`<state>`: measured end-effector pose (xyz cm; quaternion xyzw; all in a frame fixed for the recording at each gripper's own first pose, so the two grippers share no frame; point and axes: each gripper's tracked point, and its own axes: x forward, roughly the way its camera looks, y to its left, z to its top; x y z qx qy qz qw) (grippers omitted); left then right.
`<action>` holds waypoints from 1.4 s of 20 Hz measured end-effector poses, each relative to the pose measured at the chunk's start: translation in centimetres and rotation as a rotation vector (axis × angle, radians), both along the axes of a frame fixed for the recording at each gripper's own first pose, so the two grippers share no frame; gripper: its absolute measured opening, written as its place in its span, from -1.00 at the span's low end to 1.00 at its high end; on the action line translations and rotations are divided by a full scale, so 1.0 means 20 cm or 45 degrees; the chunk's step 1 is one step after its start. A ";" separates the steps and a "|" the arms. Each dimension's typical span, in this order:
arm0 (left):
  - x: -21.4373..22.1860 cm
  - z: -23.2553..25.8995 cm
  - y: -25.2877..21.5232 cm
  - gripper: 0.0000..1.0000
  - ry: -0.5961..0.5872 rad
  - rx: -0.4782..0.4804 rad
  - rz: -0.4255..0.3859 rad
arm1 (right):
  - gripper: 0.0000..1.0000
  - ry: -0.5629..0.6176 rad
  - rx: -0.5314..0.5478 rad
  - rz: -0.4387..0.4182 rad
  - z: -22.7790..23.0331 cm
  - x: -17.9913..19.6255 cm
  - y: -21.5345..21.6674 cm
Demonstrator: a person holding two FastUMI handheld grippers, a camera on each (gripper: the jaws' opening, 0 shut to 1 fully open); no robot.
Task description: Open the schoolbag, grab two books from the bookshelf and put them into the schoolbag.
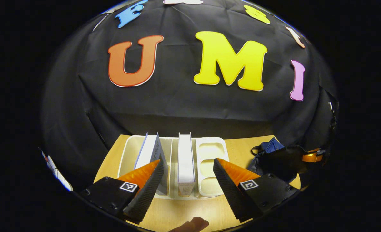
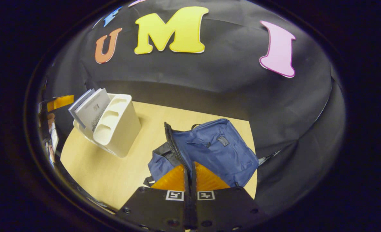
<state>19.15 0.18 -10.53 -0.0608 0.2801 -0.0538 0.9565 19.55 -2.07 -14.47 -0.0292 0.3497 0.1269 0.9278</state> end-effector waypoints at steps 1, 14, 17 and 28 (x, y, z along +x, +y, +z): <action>0.04 -0.03 -0.03 0.98 0.063 -0.014 -0.026 | -0.99 -0.001 0.004 0.001 0.00 0.01 -0.01; 0.30 -0.47 -0.11 0.45 0.614 0.118 -0.085 | -0.99 0.000 0.016 0.069 -0.02 -0.06 -0.03; 0.30 -0.51 -0.07 0.07 0.687 0.170 -0.057 | -0.99 -0.007 0.020 0.074 -0.02 -0.07 -0.05; 0.00 -0.26 0.03 -0.10 0.765 0.133 -0.026 | -0.99 -0.049 0.060 0.110 -0.03 -0.06 -0.05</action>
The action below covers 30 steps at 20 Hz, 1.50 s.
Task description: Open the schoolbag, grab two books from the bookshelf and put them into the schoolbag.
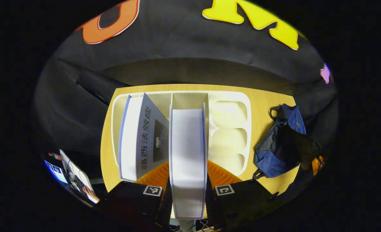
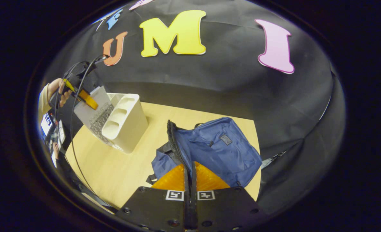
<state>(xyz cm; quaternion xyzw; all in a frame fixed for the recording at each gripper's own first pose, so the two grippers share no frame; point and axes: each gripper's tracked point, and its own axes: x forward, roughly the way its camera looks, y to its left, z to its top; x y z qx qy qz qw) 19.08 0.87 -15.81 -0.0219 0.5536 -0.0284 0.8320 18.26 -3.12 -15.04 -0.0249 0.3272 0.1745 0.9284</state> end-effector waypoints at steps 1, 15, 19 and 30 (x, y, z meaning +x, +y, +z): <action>-0.06 0.05 0.01 -0.10 -0.009 0.013 -0.001 | -0.99 -0.002 0.006 0.006 0.00 0.00 0.00; -0.79 0.48 0.00 -0.11 -0.119 -0.118 0.026 | -0.99 0.006 0.115 0.092 -0.08 -0.04 0.03; -0.88 0.49 -0.08 -0.03 -0.141 -0.250 0.062 | -0.99 0.023 0.139 0.090 -0.09 -0.06 0.05; -1.02 0.13 -0.40 -0.10 0.020 -0.557 0.035 | -0.99 0.031 0.099 0.029 -0.14 -0.10 0.05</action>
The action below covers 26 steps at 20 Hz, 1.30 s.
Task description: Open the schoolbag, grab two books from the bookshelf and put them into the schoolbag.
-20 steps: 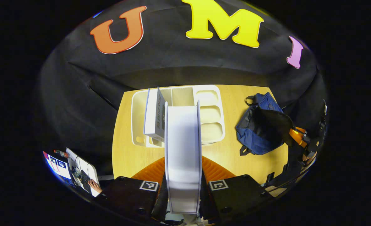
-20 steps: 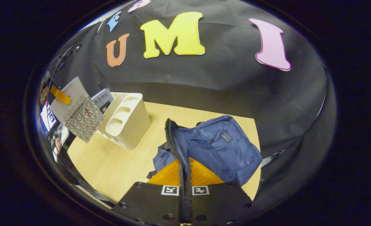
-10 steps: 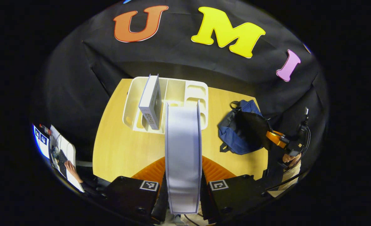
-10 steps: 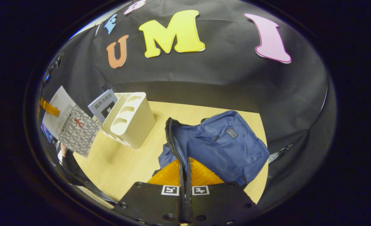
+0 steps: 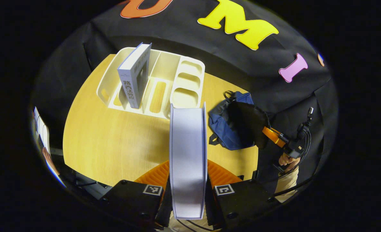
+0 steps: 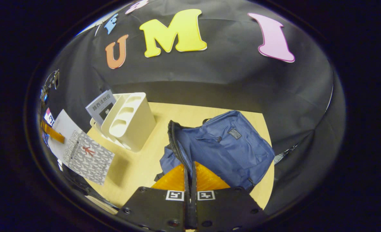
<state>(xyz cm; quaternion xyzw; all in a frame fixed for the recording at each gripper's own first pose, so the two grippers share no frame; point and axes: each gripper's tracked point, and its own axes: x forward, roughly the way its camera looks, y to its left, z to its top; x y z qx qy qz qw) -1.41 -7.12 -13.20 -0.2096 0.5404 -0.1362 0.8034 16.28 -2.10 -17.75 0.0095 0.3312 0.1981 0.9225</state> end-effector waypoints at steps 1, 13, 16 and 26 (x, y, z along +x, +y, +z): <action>0.00 -0.02 -0.03 -0.10 -0.005 -0.012 -0.020 | -0.99 0.004 -0.006 -0.002 -0.01 -0.01 0.00; 0.16 -0.26 -0.47 -0.11 -0.078 -0.332 -0.151 | -0.99 -0.001 -0.097 -0.069 0.03 0.01 -0.01; 0.20 -0.26 -0.54 -0.19 -0.087 -0.487 -0.088 | -0.99 0.010 -0.127 -0.071 0.05 0.02 -0.03; 0.48 -0.21 -0.86 -0.12 -0.174 -0.991 0.228 | -0.99 0.010 -0.202 -0.091 0.20 0.14 -0.12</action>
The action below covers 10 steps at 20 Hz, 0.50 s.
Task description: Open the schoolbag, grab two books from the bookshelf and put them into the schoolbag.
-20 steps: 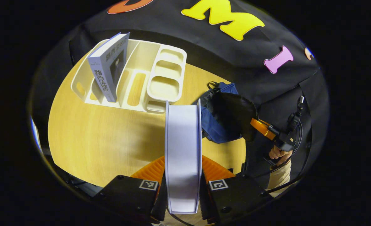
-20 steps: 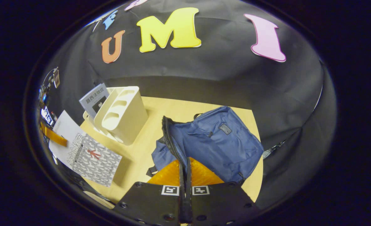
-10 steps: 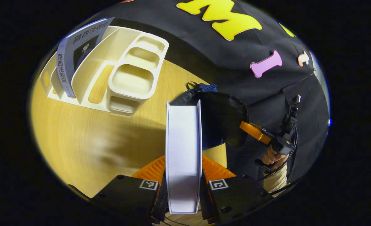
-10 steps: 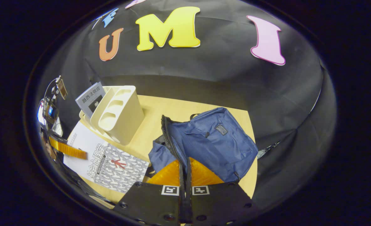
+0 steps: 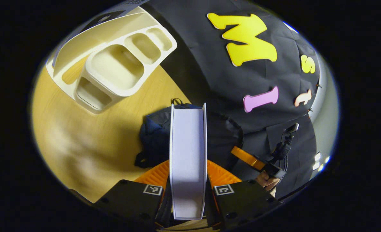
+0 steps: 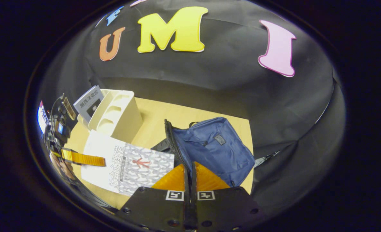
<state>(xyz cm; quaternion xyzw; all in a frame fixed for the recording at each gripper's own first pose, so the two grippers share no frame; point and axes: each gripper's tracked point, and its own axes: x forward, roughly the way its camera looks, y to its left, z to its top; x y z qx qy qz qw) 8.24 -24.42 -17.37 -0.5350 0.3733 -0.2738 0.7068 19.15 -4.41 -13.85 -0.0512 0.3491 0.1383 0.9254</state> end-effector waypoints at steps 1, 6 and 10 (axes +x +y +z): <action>0.04 -0.01 -0.02 -0.12 -0.007 -0.027 0.045 | -0.99 -0.001 0.000 -0.004 0.01 0.01 0.00; 0.11 -0.14 -0.19 -0.12 0.028 -0.037 0.150 | -0.99 -0.038 -0.034 0.087 0.06 0.01 0.06; 0.17 -0.19 -0.37 -0.12 0.029 -0.040 0.210 | -0.99 -0.030 -0.042 0.193 0.04 0.00 0.13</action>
